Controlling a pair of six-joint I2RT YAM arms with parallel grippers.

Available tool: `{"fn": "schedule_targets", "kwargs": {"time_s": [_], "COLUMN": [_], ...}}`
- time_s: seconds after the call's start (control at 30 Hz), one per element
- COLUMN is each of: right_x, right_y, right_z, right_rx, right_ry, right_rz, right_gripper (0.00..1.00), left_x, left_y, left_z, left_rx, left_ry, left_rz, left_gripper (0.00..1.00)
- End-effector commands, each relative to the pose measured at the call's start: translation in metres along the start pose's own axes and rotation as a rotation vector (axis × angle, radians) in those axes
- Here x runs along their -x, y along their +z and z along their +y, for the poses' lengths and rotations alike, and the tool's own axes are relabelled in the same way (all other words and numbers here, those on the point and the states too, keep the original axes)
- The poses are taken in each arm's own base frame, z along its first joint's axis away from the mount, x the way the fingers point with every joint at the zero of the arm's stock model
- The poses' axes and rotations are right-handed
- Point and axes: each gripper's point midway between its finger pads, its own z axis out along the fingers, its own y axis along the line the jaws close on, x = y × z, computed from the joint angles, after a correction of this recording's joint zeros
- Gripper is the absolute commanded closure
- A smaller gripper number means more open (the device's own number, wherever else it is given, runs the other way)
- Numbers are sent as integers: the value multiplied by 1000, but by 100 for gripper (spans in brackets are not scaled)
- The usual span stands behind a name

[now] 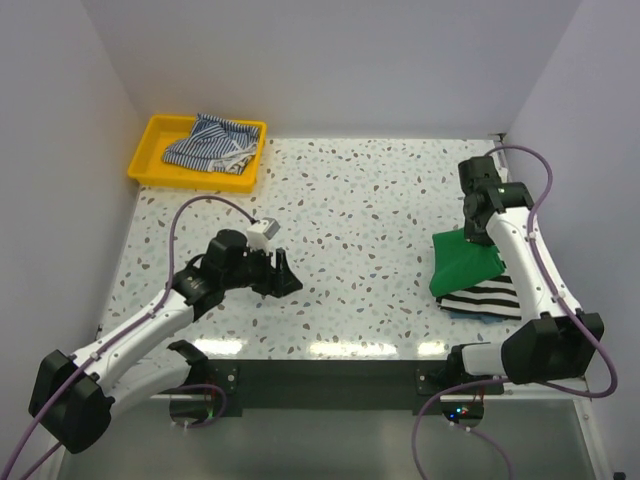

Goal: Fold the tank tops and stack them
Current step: Neatly place the folded tank top to the corner

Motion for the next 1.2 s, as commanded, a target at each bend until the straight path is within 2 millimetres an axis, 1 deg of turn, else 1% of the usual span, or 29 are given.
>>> {"fn": "schedule_targets", "kwargs": {"time_s": [0.0,0.03,0.1,0.13,0.17,0.2,0.27,0.3,0.33,0.37,0.4,0.47,0.5,0.53,0.6,0.63,0.7,0.73,0.77,0.83,0.87,0.9,0.97,1.03,1.07,1.13,1.17], "right_x": [0,-4,-8,-14,-14,-16,-19,-24,-26,-27,-29,-28,-26,-24,-23,-19,-15,-15,-14,-16,-13,-18,-17,-20,-18,-18,-16], "right_y": [3,8,18,23,26,29,33,38,40,42,43,43,42,40,36,29,22,19,12,10,4,4,-3,-7,-13,-19,-28], "right_z": [-6,-6,-16,-17,-17,-23,-28,-30,-31,-32,-38,-39,-41,-43,-44,-43,-41,-31,-27,-12,-5,2,22,37,50,72,91], "right_rx": [3,-5,-44,-50,-50,-65,-89,-113,-123,-132,-161,-172,-184,-191,-188,-160,-121,-59,-16,54,86,98,146,168,193,241,284], "right_ry": [26,34,68,79,88,118,139,138,154,164,176,212,228,236,248,272,302,318,338,358,365,373,342,337,312,310,281], "right_rz": [1,17,43,61,62,80,98,136,148,152,162,167,162,155,147,122,93,92,65,42,2,3,-38,-52,-79,-101,-139], "right_gripper": [100,100,100,100,100,100,100,92,89,83,63,38,12,1,1,1,1,1,1,1,1,1,1,1,1,1,1], "left_x": [0,-1,-1,-1,-1,-2,-2,-3,-3,-4,-4,-5,-5,-5,-5,-4,-5,-5,-4,-3,-3,-2,-2,-1,0,2,2], "left_y": [3,3,3,3,3,3,4,4,4,4,4,4,3,3,4,3,4,4,4,4,4,4,4,5,5,5,5], "left_z": [-3,-3,-3,-3,-4,-4,-4,-5,-6,-6,-6,-7,-8,-8,-8,-8,-7,-7,-7,-4,-4,-3,-1,3,4,8,10], "left_rx": [-34,-35,-37,-36,-38,-38,-42,-45,-50,-50,-51,-56,-55,-56,-55,-56,-54,-53,-52,-44,-45,-43,-36,-28,-25,-7,2], "left_ry": [25,26,27,26,27,28,28,28,28,28,29,32,33,34,33,35,32,31,29,22,22,19,12,1,0,-9,-13], "left_rz": [-8,-5,-3,-2,-2,0,2,3,3,6,7,9,10,11,10,8,10,9,8,7,5,5,3,4,1,-10,-9], "left_gripper": [35,35,35,35,35,35,35,35,35,35,35,35,35,35,35,35,35,35,35,35,35,35,35,35,35,35,35]}}
